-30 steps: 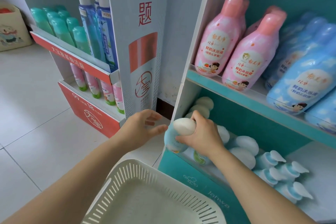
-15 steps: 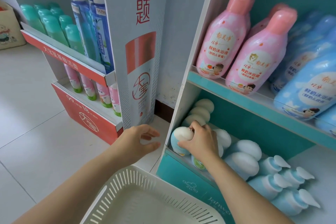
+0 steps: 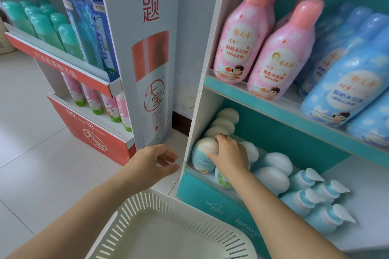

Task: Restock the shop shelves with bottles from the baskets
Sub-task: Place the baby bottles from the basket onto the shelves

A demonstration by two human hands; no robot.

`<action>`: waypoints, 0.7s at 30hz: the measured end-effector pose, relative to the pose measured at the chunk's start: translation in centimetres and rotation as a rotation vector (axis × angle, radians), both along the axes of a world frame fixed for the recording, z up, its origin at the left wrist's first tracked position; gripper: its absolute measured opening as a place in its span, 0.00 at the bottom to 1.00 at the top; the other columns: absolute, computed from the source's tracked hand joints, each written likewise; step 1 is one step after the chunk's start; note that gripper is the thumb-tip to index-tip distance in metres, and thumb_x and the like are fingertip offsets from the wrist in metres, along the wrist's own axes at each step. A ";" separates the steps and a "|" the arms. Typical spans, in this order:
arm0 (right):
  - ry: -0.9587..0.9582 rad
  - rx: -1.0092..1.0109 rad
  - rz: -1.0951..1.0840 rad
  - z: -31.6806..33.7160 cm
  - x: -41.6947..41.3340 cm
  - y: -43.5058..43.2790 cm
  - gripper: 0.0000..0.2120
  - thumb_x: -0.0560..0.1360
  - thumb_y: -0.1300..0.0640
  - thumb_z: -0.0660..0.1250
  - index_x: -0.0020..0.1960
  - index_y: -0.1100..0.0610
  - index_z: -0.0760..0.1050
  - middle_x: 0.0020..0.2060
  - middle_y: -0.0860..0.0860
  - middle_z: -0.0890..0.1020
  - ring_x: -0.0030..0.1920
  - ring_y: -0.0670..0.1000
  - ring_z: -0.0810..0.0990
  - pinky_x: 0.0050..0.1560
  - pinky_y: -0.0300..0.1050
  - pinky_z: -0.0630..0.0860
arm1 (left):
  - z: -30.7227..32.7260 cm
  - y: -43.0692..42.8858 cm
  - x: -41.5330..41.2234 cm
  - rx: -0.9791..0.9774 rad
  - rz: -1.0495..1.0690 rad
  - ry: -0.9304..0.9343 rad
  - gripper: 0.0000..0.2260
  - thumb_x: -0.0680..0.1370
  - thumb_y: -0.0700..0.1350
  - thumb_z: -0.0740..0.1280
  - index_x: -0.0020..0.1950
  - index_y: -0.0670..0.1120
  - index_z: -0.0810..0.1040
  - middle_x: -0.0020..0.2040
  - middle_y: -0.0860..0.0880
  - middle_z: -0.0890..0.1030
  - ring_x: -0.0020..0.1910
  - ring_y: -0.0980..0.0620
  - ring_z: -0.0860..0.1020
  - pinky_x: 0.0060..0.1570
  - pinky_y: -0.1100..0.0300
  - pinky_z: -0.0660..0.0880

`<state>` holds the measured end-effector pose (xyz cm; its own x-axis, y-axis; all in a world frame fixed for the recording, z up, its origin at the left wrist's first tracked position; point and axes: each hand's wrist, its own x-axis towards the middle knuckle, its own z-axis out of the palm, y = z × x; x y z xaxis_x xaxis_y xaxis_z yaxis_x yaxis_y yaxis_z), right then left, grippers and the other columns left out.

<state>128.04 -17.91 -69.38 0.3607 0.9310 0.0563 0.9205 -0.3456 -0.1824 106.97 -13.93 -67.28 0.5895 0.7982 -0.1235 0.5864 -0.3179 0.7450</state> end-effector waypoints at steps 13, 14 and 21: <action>0.101 0.038 0.056 1.8 1.8 -2.2 0.23 0.76 0.52 0.66 0.69 0.55 0.67 0.66 0.52 0.72 0.64 0.53 0.69 0.62 0.44 0.67 | 1.7 -1.8 2.6 0.106 -0.082 0.061 0.08 0.74 0.50 0.68 0.53 0.53 0.77 0.45 0.61 0.77 0.43 0.62 0.76 0.39 0.76 0.73; 0.090 0.029 0.080 2.2 1.7 -2.6 0.23 0.76 0.52 0.65 0.70 0.55 0.67 0.66 0.52 0.72 0.65 0.53 0.69 0.63 0.44 0.66 | 1.9 -2.0 2.9 0.111 -0.086 0.055 0.08 0.74 0.50 0.69 0.53 0.53 0.77 0.45 0.61 0.77 0.43 0.62 0.77 0.40 0.75 0.73; 0.106 -0.058 0.211 5.5 1.5 -8.2 0.27 0.76 0.54 0.66 0.73 0.54 0.63 0.69 0.50 0.69 0.68 0.53 0.64 0.68 0.44 0.61 | 4.1 -5.3 4.8 0.160 -0.213 0.061 0.08 0.73 0.51 0.70 0.51 0.54 0.78 0.43 0.63 0.77 0.42 0.62 0.78 0.43 0.74 0.75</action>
<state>129.54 -26.14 -63.92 0.1586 0.9870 -0.0272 0.9502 -0.1601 -0.2672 111.77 -19.19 -63.18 0.7417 0.6691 -0.0458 0.5359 -0.5501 0.6405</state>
